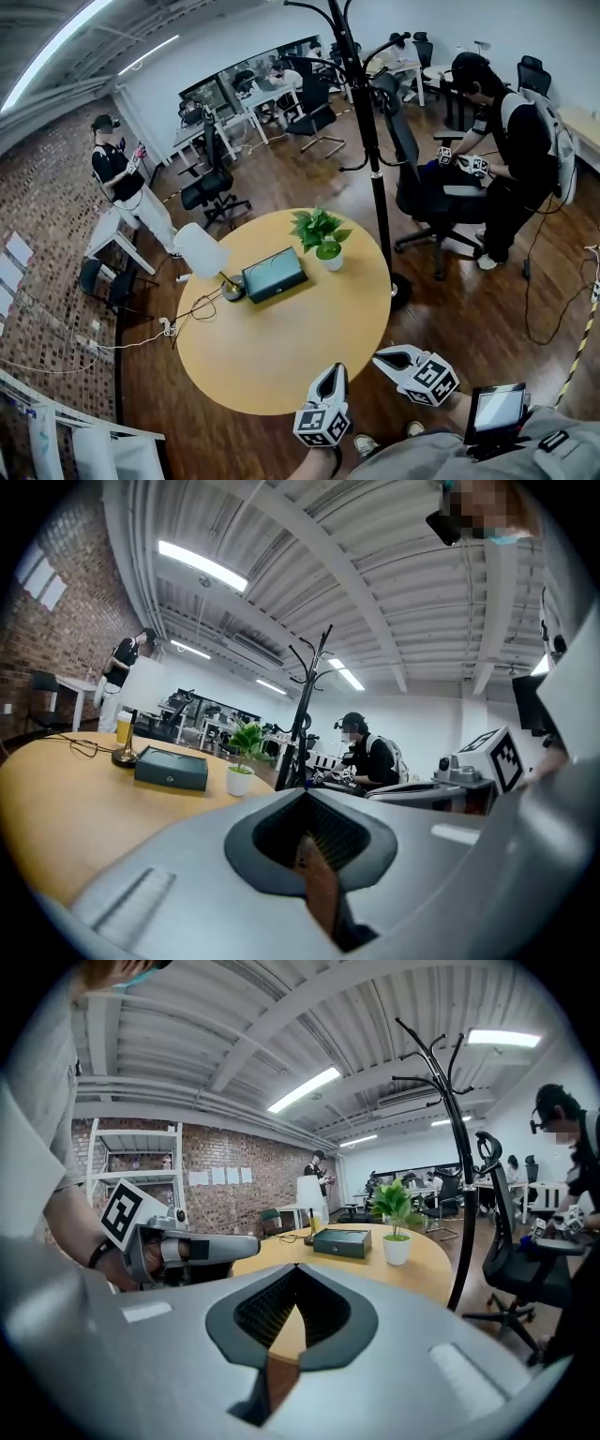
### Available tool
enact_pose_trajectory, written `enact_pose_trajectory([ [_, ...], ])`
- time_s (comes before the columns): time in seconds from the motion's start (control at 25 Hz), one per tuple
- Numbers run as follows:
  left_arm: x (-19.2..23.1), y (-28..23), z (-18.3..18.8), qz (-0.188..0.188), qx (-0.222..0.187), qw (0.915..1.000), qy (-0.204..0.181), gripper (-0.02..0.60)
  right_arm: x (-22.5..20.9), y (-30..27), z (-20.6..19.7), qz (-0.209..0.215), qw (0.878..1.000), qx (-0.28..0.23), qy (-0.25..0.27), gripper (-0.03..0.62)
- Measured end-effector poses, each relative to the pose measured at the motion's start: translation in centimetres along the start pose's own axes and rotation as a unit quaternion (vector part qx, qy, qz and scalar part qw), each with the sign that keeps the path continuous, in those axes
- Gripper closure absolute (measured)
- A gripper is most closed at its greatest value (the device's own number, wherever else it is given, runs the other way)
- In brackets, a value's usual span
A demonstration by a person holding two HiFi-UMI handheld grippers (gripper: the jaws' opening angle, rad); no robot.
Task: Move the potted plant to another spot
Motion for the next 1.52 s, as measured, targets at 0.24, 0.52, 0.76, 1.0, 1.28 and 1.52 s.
enact_pose_trajectory([
  [0.24, -2.3, 0.6, -2.6, 0.027, 0.009, 0.9995, 0.015, 0.585, 0.5, 2.1, -2.7, 0.038, 0.999, 0.016, -0.016, 0.594],
  [0.52, -3.2, 2.4, -3.6, 0.021, 0.016, 0.9996, 0.012, 0.586, 3.6, 2.7, -3.5, 0.058, 0.998, 0.020, -0.015, 0.594],
  [0.76, -3.4, 3.4, -3.7, 0.007, 0.017, 0.9998, 0.011, 0.586, 5.0, 3.0, -3.5, 0.042, 0.999, 0.022, -0.014, 0.594],
  [1.0, -3.3, 4.1, -3.0, -0.004, 0.007, 0.9999, 0.009, 0.585, 5.1, 2.5, -2.2, 0.028, 0.999, 0.018, -0.002, 0.594],
  [1.28, -3.2, 4.6, -3.2, -0.011, 0.014, 0.9998, 0.010, 0.584, 5.3, 2.2, -2.0, 0.020, 1.000, 0.020, -0.001, 0.594],
  [1.52, -2.8, 4.7, -2.8, -0.014, 0.012, 0.9998, 0.008, 0.584, 5.4, 1.6, -1.6, 0.018, 1.000, 0.019, 0.005, 0.594],
])
Point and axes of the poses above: the fingertips, and each gripper's own axes: y backward along the fingers, x to its left, z out of its top, the point moved 4 cm from there along y, backward along the fingers, and after that the axes turned 11 degrees about y, right-handed, at the moved point
